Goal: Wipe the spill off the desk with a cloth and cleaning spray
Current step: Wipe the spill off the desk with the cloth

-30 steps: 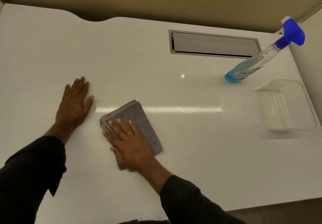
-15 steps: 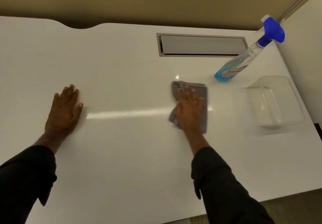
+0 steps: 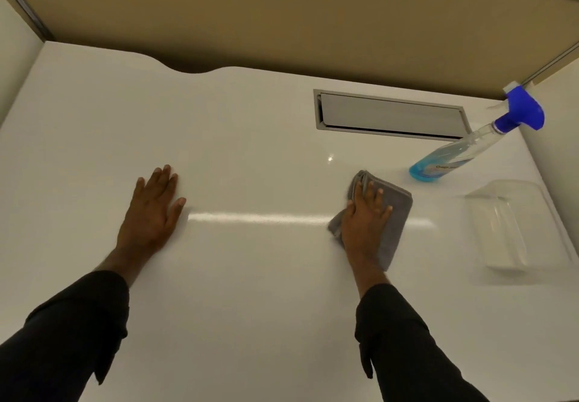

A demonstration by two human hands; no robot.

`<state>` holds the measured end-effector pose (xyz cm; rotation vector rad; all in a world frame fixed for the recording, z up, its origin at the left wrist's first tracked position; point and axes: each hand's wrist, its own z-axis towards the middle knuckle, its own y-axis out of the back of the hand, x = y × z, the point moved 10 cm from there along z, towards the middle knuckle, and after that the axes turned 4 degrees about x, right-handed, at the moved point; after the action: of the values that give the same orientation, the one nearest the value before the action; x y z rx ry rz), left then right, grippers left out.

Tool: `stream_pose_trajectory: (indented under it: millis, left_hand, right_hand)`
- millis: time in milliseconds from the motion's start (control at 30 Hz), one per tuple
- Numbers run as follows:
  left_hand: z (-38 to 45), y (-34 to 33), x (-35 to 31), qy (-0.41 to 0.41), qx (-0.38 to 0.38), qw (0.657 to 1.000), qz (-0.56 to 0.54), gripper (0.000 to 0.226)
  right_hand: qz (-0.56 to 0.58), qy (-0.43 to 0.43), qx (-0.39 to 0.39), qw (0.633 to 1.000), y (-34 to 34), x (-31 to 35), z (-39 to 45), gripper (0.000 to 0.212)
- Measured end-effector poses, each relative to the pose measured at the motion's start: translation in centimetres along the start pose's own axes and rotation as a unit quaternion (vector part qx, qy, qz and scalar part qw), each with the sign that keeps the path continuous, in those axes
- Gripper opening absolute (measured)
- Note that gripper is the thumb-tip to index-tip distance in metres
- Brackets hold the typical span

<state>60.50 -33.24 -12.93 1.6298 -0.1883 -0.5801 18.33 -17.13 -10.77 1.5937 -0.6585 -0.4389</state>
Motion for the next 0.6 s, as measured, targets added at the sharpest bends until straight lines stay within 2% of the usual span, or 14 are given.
stream_pose_trajectory:
  millis: [167, 267, 333, 500, 600]
  left_hand:
    - [0.1, 0.2, -0.1, -0.004, -0.007, 1.0, -0.003, 0.062]
    - [0.0, 0.4, -0.3, -0.007, -0.012, 1.0, -0.011, 0.063]
    - [-0.1, 0.5, -0.3, -0.007, -0.016, 1.0, -0.016, 0.063]
    - [-0.2, 0.8, -0.5, -0.008, -0.021, 1.0, -0.016, 0.062]
    - [-0.2, 0.7, -0.4, -0.009, -0.019, 1.0, -0.017, 0.063]
  right_hand:
    - [-0.013, 0.176, 0.022, 0.984, -1.7, 11.4, -2.1, 0.062]
    - [0.021, 0.28, 0.047, 0.959, -2.3, 16.8, -5.8, 0.083]
    - [0.034, 0.329, 0.059, 0.942, -2.7, 19.1, -8.4, 0.079]
    - [0.017, 0.418, 0.103, 0.902, -4.6, 20.1, -13.8, 0.072]
    - [0.025, 0.452, 0.106, 0.885, -4.9, 17.7, -16.1, 0.082]
